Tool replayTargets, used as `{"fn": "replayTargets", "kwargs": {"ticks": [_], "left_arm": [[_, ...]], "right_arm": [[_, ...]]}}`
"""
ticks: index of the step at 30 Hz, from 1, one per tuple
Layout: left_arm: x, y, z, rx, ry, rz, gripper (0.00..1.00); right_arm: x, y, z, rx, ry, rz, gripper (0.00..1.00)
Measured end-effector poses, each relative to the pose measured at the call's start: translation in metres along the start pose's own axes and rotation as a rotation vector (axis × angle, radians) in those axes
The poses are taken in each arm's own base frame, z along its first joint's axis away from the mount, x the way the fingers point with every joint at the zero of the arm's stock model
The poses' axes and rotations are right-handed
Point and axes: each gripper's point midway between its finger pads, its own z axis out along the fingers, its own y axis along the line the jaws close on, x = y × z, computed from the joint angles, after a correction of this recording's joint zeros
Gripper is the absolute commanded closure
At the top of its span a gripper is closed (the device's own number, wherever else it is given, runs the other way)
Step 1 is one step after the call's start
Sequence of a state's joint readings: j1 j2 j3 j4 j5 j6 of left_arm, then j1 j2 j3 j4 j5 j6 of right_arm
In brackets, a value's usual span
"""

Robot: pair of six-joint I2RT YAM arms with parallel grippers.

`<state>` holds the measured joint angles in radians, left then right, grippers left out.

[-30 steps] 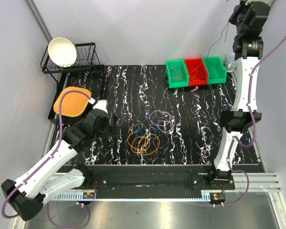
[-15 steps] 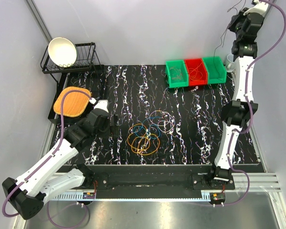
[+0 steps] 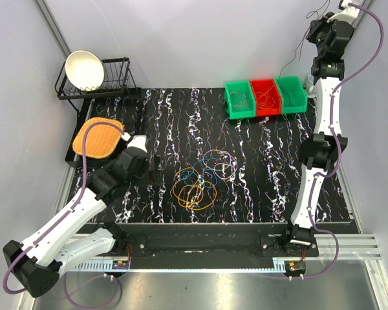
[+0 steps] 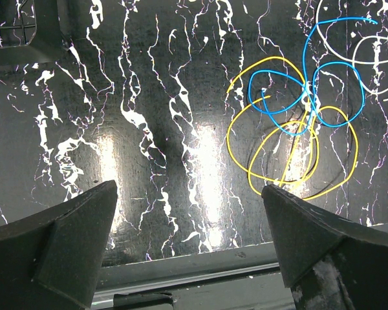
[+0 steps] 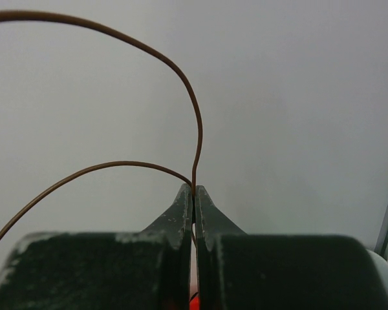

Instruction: Untangle the cables

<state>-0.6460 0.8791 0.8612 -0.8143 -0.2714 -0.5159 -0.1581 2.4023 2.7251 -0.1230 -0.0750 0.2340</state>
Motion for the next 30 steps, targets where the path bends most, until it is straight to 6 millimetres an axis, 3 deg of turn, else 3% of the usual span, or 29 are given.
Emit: {"fn": "replayTargets", "kwargs": {"ticks": [3,9,20,23,30], "left_arm": [[0.0,0.0,0.0,0.0,0.0,0.0,0.02],[0.0,0.0,0.0,0.001,-0.003,-0.001,0.02],[-0.002,0.0,-0.002,0.003,-0.013,-0.004,0.02],[-0.002,0.001,-0.002,0.003,-0.013,-0.004,0.02],[-0.002,0.001,-0.002,0.001,-0.014,-0.004,0.02]], "right_arm": [[0.018,-0.004,0.003,0.002,0.025,0.01,1.0],[0.092,-0.028,0.002,0.06,0.178,0.023,1.0],[0.108,-0.043,0.003,0.111,0.196,-0.003,1.0],[0.126,-0.054,0.005,0.133,0.213,-0.027,1.0],[0.193,-0.086,0.005,0.184,0.31,-0.062,1.0]]}}
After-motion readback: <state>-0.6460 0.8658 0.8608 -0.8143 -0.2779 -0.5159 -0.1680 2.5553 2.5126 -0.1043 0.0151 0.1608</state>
